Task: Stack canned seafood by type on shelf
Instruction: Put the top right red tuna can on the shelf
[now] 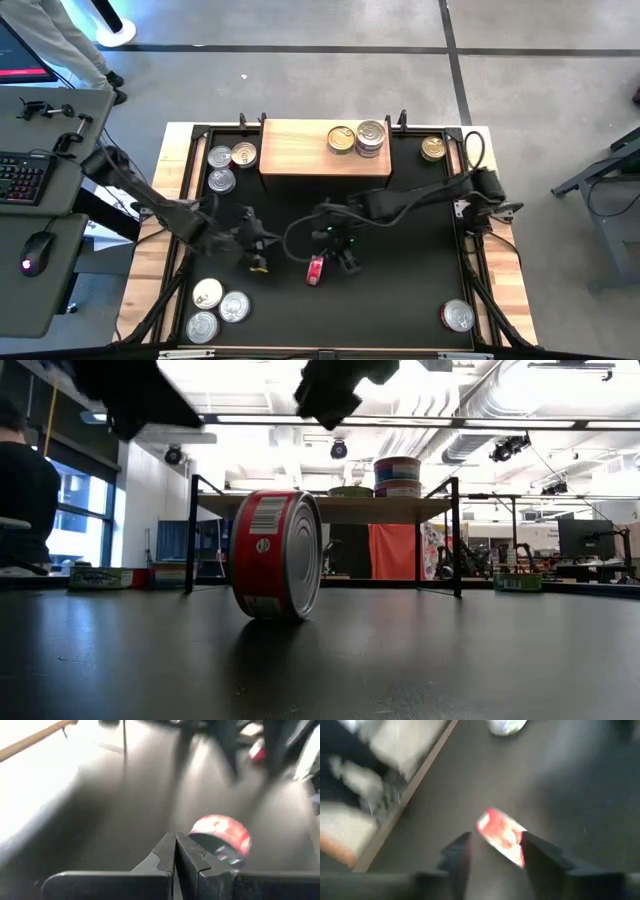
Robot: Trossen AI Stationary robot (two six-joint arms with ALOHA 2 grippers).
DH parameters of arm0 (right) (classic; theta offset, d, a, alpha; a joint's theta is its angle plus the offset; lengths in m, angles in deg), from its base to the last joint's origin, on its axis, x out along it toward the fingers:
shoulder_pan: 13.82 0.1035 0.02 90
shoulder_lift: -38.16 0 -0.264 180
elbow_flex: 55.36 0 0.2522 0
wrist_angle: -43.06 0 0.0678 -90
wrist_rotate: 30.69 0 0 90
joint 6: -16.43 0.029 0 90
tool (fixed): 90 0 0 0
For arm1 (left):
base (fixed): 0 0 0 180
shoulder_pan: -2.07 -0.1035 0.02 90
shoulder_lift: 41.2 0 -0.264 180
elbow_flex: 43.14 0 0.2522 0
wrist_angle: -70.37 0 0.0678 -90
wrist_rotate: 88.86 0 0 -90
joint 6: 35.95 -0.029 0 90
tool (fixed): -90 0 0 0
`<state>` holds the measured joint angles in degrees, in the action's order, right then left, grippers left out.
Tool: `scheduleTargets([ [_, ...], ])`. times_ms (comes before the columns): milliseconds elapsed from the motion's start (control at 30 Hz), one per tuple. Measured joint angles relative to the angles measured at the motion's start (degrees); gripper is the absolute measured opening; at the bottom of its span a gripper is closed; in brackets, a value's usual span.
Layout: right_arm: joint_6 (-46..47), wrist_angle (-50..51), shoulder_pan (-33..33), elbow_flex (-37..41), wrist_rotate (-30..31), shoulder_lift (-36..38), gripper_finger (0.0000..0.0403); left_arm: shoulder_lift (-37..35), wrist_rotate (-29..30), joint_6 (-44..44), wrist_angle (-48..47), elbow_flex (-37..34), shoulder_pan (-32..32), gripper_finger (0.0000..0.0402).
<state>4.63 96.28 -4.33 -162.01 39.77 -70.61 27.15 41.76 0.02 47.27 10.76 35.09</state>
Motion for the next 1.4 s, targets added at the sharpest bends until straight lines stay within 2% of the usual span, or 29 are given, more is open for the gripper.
scheduleTargets([
  [133, -10.05, 10.20, -0.15, -7.84, 5.14, -5.79, 0.0270, -6.48, 0.11, 1.10, 2.13, 0.00, 1.83, 0.0000],
  [267, -16.10, 14.03, 0.04, -13.08, 6.39, -10.14, 0.0312, -12.63, 0.17, 1.74, 6.70, 0.07, 3.82, 0.0000],
  [400, -19.91, 14.80, 0.94, -15.53, 6.04, -12.92, 0.0316, -16.38, 1.22, -2.02, 12.11, 0.07, 5.75, 0.0000],
  [600, -25.72, 14.61, 2.13, -15.84, 6.87, -15.05, 0.0316, -17.75, 4.35, -8.58, 15.30, 0.07, 7.02, 0.0000],
  [733, -27.73, 14.34, 2.56, -15.84, 9.07, -16.62, 0.0316, -17.56, 5.22, -9.64, 15.21, 0.07, 7.00, 0.0000],
  [967, -27.71, 13.03, 2.57, -15.84, 9.30, -19.11, 0.0316, -17.52, 5.22, -9.72, 15.32, 0.07, 6.79, 0.0000],
  [1067, -27.69, 11.83, 2.57, -15.84, 9.43, -19.20, 0.0311, -17.52, 5.22, -10.18, 15.28, 0.07, 6.79, 0.0000],
  [1167, -27.69, 11.48, 2.57, -15.84, 9.49, -19.21, 0.0287, -17.52, 5.26, -10.53, 15.27, 0.07, 6.75, 0.0000],
  [1400, -27.09, 11.60, 3.23, -15.04, 10.55, -19.23, 0.0169, -17.58, 6.62, -13.26, 15.28, 0.07, 6.75, 0.0000],
])
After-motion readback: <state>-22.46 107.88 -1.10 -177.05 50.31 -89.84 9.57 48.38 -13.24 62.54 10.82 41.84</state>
